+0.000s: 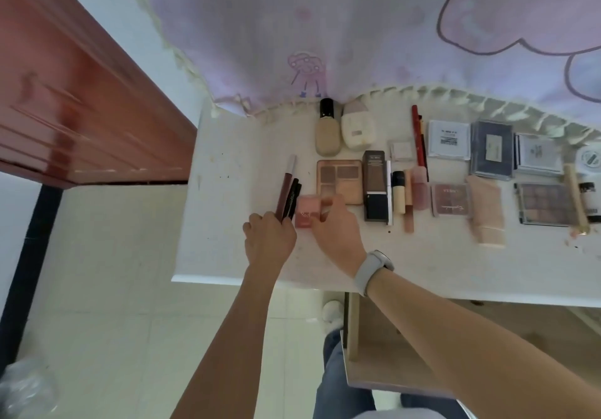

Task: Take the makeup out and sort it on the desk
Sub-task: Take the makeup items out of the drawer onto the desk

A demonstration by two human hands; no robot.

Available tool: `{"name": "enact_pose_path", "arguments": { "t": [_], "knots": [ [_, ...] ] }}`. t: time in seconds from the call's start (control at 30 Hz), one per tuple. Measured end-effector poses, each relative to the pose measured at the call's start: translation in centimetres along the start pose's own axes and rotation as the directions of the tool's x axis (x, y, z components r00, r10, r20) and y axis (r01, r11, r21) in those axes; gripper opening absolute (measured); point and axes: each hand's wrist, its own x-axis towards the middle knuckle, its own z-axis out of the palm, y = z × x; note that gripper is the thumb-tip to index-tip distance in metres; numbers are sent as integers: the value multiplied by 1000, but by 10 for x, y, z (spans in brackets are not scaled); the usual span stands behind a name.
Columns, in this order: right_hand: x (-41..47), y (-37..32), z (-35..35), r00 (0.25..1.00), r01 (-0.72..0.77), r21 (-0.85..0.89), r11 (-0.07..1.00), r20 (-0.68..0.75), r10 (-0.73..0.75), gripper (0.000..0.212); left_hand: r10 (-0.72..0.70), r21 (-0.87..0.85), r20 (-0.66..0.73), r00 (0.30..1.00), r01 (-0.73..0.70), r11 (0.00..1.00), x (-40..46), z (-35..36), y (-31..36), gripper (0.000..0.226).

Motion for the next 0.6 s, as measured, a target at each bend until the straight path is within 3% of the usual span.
{"name": "enact_pose_path", "arguments": {
  "t": [0.07, 0.13, 0.23, 0.33, 0.4, 0.5, 0.6],
  "knots": [
    [-4, 4, 1, 1000, 11, 45, 999, 12, -12, 25, 36, 18, -45, 998, -35, 999, 0, -3, -6, 30],
    [-8, 10, 2, 999, 32, 56, 998, 15, -32, 24, 90, -81, -73, 993, -96, 992, 0, -3, -13, 31],
    [-9, 16, 4, 999, 42, 9, 999, -9, -42, 17, 188, -129, -53, 981, -193, 973, 2, -2, -24, 58],
    [-10, 20, 6, 999, 34, -50, 998, -8, -35, 24, 380, -43, 30, 925, -378, 925, 5, -2, -38, 84],
    [-17, 22, 3, 993, 118, -104, 988, 33, -115, 32, 476, 103, 160, 864, -495, 863, 10, -3, -49, 98],
    [-26, 35, -1, 931, 366, -397, 842, 150, -334, 41, 498, 304, 326, 804, -588, 750, 23, -9, -61, 105],
    [-26, 41, -4, 892, 444, -568, 693, 212, -399, 43, 566, 344, 320, 759, -650, 678, 33, -15, -66, 100]
  ]
}}
